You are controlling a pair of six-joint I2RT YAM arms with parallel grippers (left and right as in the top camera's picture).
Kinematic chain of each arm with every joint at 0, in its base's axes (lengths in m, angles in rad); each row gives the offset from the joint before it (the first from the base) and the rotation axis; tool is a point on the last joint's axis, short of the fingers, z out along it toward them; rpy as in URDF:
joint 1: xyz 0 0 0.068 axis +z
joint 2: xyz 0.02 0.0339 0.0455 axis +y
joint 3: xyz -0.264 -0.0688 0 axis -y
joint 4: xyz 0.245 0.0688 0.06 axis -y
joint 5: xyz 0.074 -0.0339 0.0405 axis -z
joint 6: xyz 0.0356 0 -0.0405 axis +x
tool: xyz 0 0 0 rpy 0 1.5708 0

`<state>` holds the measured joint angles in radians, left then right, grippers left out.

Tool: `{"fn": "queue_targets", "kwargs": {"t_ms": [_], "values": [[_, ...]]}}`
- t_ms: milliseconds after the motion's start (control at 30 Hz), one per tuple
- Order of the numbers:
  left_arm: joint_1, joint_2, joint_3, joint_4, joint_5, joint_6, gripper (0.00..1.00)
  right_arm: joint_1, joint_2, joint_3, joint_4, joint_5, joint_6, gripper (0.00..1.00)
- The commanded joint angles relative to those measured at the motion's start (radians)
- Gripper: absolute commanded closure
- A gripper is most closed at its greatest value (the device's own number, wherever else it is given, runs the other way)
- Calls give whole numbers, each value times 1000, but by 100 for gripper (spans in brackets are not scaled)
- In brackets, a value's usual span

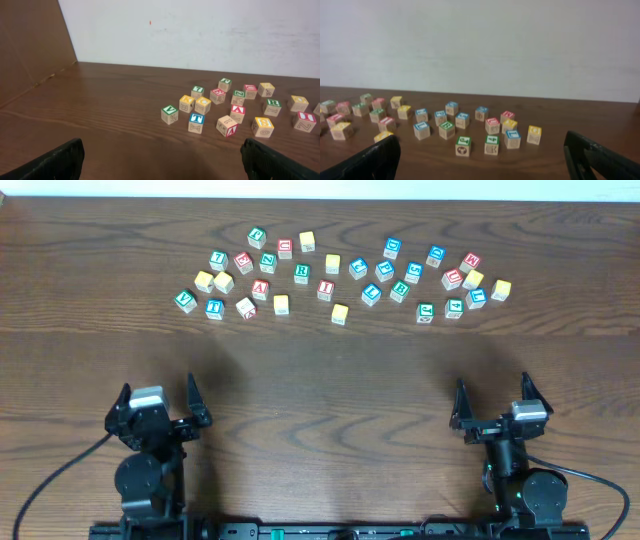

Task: Spell out ROBOT
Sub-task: 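Raise both arms and move the left gripper over the green R block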

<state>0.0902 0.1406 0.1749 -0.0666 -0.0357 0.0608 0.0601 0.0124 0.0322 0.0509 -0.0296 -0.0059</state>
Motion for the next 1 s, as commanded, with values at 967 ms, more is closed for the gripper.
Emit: {"fn": "queue_targets", "kwargs": {"t_ms": [967], "values": [[5,927,979,-528,235,13,2,-7,892,920,-508,-29,-11,1]]}}
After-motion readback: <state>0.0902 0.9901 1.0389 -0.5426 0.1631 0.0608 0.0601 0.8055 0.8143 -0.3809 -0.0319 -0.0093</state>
